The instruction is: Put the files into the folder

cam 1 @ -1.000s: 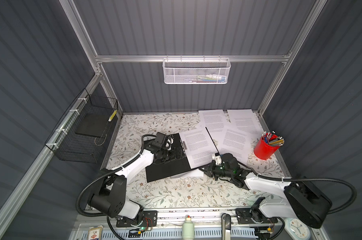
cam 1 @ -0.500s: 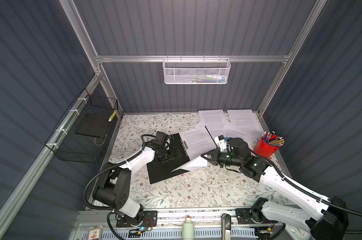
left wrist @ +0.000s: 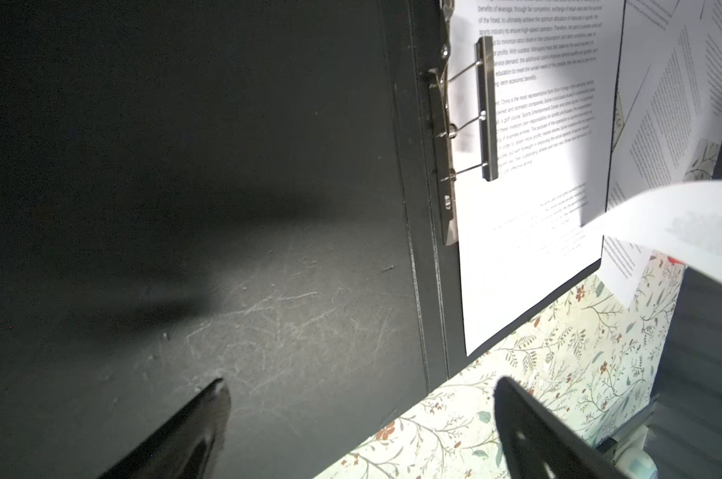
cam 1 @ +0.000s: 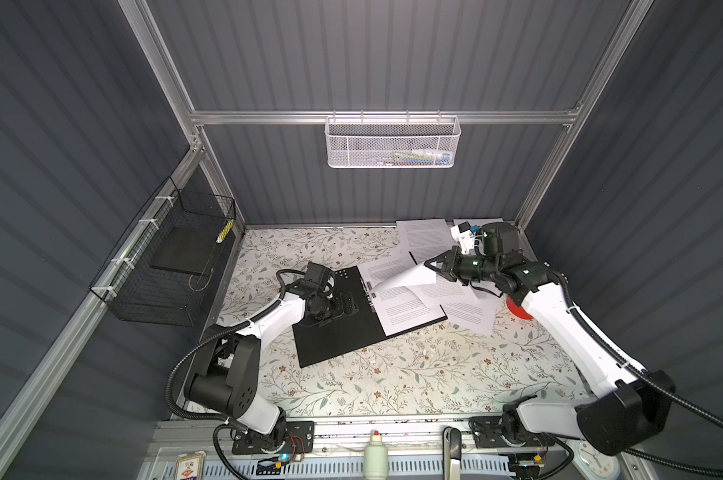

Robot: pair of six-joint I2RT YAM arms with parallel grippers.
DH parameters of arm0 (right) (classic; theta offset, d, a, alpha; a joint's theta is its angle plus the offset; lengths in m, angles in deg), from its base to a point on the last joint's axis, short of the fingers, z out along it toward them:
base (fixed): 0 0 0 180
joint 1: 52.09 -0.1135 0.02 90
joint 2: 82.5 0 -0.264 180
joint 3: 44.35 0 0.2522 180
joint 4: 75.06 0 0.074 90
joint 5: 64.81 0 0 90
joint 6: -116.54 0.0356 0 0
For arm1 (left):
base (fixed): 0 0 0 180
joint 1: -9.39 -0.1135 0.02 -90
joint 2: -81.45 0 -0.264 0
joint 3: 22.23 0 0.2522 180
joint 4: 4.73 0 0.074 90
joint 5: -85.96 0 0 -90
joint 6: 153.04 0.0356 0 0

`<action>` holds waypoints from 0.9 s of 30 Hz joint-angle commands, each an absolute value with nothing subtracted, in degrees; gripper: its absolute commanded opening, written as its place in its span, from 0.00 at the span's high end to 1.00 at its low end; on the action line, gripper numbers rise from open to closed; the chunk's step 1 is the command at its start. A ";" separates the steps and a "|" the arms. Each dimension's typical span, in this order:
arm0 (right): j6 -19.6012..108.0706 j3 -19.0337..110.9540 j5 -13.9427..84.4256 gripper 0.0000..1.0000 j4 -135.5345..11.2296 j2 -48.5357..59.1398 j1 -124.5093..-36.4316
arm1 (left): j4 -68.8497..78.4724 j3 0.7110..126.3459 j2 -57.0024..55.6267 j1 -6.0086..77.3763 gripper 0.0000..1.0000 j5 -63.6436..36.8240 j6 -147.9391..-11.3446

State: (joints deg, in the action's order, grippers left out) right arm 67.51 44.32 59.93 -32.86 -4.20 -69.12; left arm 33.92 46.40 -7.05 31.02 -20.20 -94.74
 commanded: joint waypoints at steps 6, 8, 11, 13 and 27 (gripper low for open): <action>44.46 71.11 55.77 1.00 -7.74 12.25 -68.69 | 35.55 46.03 -5.56 30.31 0.00 -20.21 -93.45; 38.28 80.01 46.45 1.00 2.89 16.60 -69.35 | 35.70 45.77 -5.39 30.22 0.00 -20.11 -93.33; 33.62 82.94 34.43 1.00 9.52 17.57 -70.53 | 35.95 45.60 -4.94 30.07 0.00 -20.10 -92.97; 32.40 82.98 24.15 1.00 12.61 17.65 -71.56 | 36.05 45.32 -4.59 30.05 0.00 -20.12 -92.94; 31.44 96.43 -2.76 1.00 24.69 40.99 -87.75 | 36.34 45.43 -3.84 29.96 0.00 -20.77 -92.74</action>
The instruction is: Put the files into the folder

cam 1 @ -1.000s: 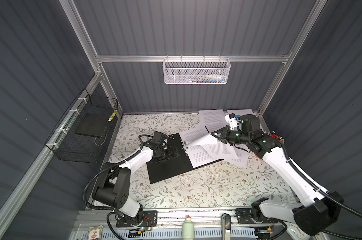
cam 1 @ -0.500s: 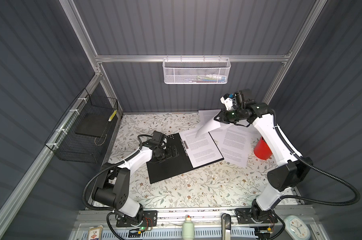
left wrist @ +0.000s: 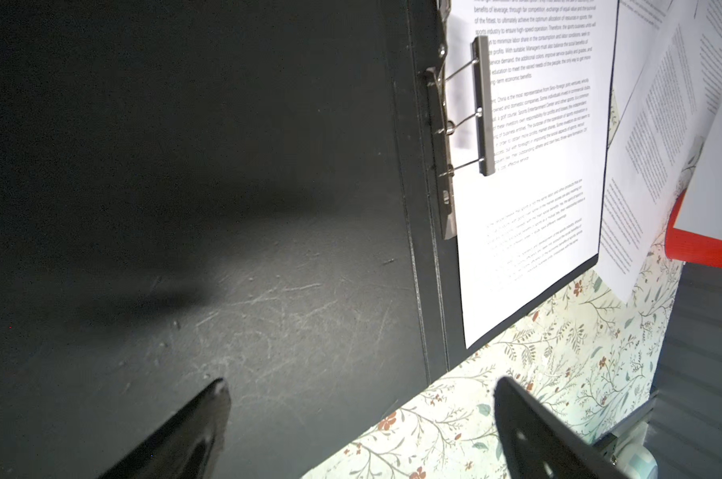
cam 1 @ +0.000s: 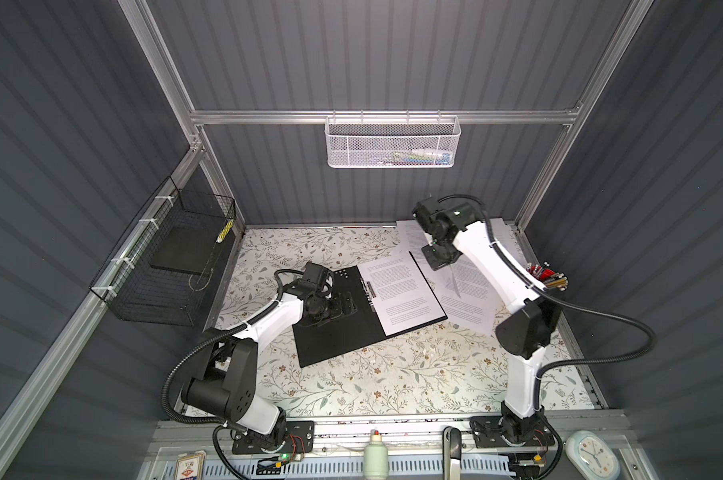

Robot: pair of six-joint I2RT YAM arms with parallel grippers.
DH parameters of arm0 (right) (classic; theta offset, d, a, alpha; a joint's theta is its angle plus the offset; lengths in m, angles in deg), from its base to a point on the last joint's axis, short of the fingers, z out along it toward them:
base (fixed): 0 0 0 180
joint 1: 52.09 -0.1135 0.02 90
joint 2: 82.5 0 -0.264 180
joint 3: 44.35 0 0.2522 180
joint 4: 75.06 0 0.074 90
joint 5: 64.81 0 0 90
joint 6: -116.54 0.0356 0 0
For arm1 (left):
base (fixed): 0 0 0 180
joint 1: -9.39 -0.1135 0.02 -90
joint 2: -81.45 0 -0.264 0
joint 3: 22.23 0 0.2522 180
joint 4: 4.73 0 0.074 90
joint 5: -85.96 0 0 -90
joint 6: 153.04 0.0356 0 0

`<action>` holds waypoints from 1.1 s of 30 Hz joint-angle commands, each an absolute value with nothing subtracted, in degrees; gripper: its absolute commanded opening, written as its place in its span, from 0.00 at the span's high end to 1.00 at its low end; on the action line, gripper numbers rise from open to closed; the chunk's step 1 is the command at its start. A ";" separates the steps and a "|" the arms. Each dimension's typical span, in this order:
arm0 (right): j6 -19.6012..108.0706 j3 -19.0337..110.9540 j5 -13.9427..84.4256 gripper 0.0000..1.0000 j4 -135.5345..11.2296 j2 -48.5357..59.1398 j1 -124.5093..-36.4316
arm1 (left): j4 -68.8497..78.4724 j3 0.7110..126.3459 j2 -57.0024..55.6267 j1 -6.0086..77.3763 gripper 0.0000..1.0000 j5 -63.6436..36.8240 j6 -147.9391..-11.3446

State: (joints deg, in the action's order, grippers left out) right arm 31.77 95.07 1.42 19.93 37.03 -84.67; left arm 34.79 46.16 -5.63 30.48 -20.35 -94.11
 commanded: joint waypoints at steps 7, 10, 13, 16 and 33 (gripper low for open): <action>34.81 90.97 10.71 0.72 17.42 43.55 -91.46 | 36.86 46.06 -3.68 29.67 0.00 -20.50 -92.88; 36.07 84.11 18.19 0.35 9.60 38.85 -89.81 | 37.48 46.78 -4.45 29.61 0.00 -20.27 -92.73; 38.20 76.05 26.88 0.19 0.82 31.16 -84.76 | 37.11 46.19 -4.46 29.12 0.00 -20.12 -94.37; 40.21 66.44 33.08 0.13 -9.17 22.87 -78.01 | 36.89 45.38 -4.15 28.72 0.00 -18.76 -95.88; 51.75 49.83 40.61 0.07 -29.49 17.62 -57.36 | 41.42 40.06 -12.74 24.79 0.00 -6.50 -101.94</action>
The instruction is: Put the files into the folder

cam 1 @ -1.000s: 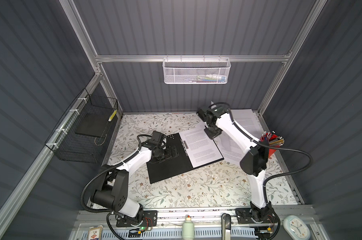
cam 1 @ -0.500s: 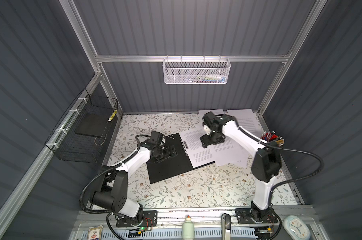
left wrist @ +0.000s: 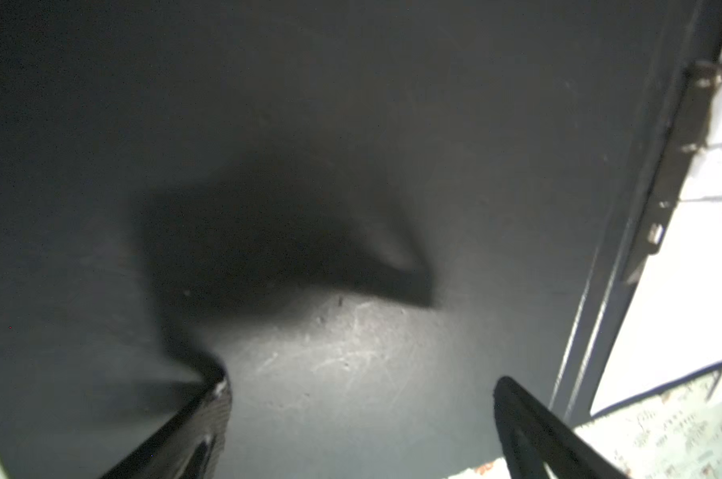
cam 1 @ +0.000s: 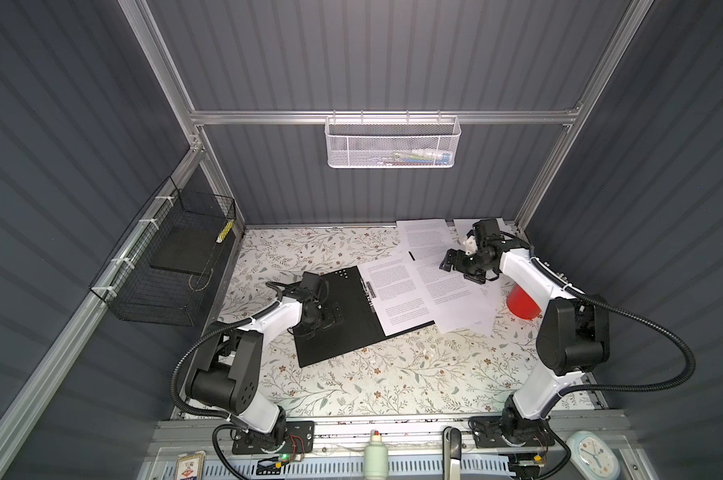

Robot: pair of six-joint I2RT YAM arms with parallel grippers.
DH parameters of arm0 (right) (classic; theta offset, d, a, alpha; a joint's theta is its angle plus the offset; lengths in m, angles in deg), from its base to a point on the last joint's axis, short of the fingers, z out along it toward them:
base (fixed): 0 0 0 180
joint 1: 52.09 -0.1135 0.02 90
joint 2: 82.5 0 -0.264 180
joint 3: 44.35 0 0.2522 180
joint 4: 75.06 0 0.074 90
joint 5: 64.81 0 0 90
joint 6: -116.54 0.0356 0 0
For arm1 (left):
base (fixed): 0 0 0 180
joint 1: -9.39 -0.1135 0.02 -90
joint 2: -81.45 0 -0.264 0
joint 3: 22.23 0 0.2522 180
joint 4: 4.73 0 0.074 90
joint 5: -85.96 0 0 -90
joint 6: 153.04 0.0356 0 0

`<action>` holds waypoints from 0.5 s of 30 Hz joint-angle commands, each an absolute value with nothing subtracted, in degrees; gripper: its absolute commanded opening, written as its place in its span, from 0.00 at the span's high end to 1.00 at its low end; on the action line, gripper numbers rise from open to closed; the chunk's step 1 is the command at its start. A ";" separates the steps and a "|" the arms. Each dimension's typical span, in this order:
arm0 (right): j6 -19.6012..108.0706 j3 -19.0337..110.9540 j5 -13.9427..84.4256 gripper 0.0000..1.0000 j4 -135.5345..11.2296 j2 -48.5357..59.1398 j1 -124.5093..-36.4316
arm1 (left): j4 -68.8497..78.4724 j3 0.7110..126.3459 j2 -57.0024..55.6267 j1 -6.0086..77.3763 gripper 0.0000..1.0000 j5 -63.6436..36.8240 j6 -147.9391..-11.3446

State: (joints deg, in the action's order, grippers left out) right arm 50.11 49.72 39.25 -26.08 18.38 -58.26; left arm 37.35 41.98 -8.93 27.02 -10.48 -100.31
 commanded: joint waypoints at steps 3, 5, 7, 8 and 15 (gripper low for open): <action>51.98 49.35 39.36 0.04 -29.78 17.74 -56.65 | 41.25 40.13 -15.24 21.78 0.00 -7.49 -102.16; 53.14 47.55 41.73 0.03 -31.96 17.52 -55.18 | 41.86 40.87 -16.84 18.17 0.00 -7.68 -101.42; 53.77 46.64 42.51 0.02 -32.95 17.87 -54.10 | 42.47 41.59 -17.50 14.63 0.00 -8.93 -100.37; 53.93 46.05 42.17 0.02 -33.52 18.07 -53.63 | 43.05 42.29 -17.66 12.94 0.00 -8.52 -99.75; 56.68 42.27 46.80 0.02 -37.55 20.48 -49.43 | 45.59 50.61 -20.04 8.87 0.00 -9.83 -95.51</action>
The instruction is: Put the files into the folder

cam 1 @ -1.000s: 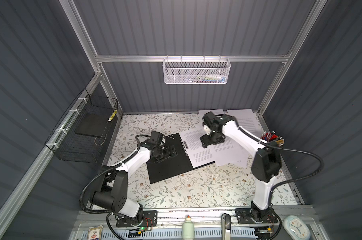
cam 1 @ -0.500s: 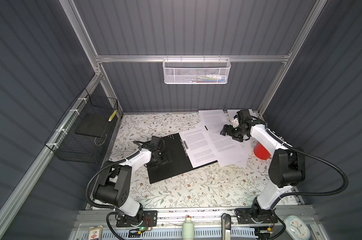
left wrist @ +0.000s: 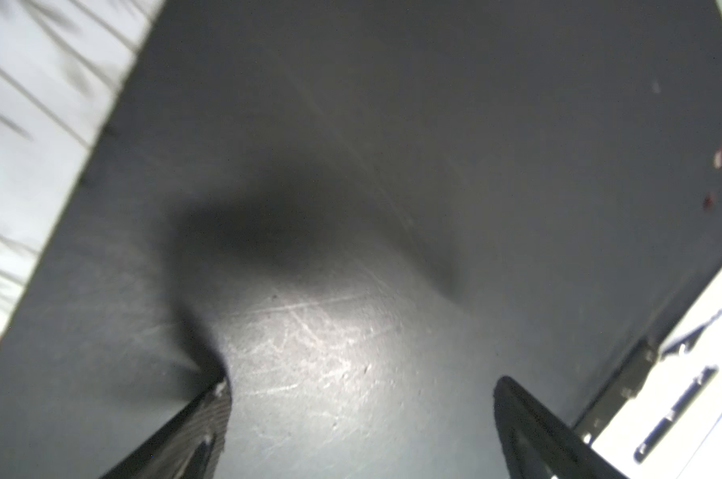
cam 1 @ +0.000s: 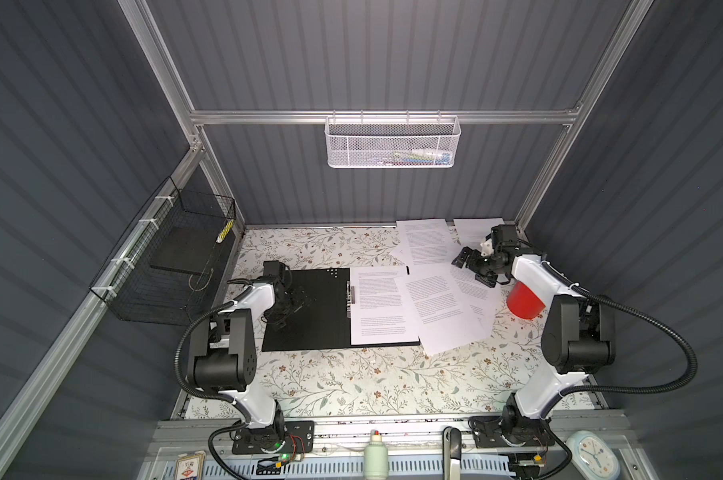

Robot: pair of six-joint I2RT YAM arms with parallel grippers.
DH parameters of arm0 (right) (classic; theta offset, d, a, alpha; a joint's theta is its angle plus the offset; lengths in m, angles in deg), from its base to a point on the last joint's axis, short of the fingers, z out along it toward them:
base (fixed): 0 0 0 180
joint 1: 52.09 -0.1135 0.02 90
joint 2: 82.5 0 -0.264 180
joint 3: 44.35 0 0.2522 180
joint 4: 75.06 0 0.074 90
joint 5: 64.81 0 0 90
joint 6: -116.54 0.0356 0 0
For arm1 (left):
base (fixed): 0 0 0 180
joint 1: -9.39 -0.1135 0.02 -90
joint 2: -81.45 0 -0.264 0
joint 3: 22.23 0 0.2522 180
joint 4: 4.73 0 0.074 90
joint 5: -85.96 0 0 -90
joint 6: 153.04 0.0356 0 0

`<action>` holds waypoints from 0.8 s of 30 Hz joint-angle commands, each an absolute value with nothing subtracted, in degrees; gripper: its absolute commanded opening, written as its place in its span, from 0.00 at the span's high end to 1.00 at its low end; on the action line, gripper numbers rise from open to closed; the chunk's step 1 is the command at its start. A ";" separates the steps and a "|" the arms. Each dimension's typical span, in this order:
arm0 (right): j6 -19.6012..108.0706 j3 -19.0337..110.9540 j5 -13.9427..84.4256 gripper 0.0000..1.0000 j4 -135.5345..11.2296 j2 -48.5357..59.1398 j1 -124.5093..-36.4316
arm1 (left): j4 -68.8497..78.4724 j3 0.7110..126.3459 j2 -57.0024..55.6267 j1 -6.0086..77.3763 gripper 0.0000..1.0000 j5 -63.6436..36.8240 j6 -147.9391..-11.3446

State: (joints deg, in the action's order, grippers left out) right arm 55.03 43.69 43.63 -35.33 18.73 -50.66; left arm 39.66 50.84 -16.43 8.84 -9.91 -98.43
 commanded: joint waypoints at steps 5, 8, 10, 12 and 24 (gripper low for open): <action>57.32 39.18 52.67 0.04 -39.96 21.71 -49.01 | 46.83 55.25 -13.63 12.07 0.00 -12.35 -92.24; 58.12 37.16 54.87 0.06 -41.42 22.10 -49.01 | 48.76 57.44 -9.98 17.88 0.00 -10.74 -90.89; 57.87 35.57 55.21 0.06 -41.46 21.76 -48.93 | 49.46 58.80 -8.37 22.95 0.00 -10.57 -90.28; 57.74 34.04 55.51 0.06 -41.76 20.84 -48.92 | 49.46 58.98 -8.15 26.08 0.00 -12.45 -90.16; 57.38 27.93 55.57 0.07 -40.47 19.79 -49.08 | 44.53 51.97 -14.09 29.10 0.00 -19.34 -87.40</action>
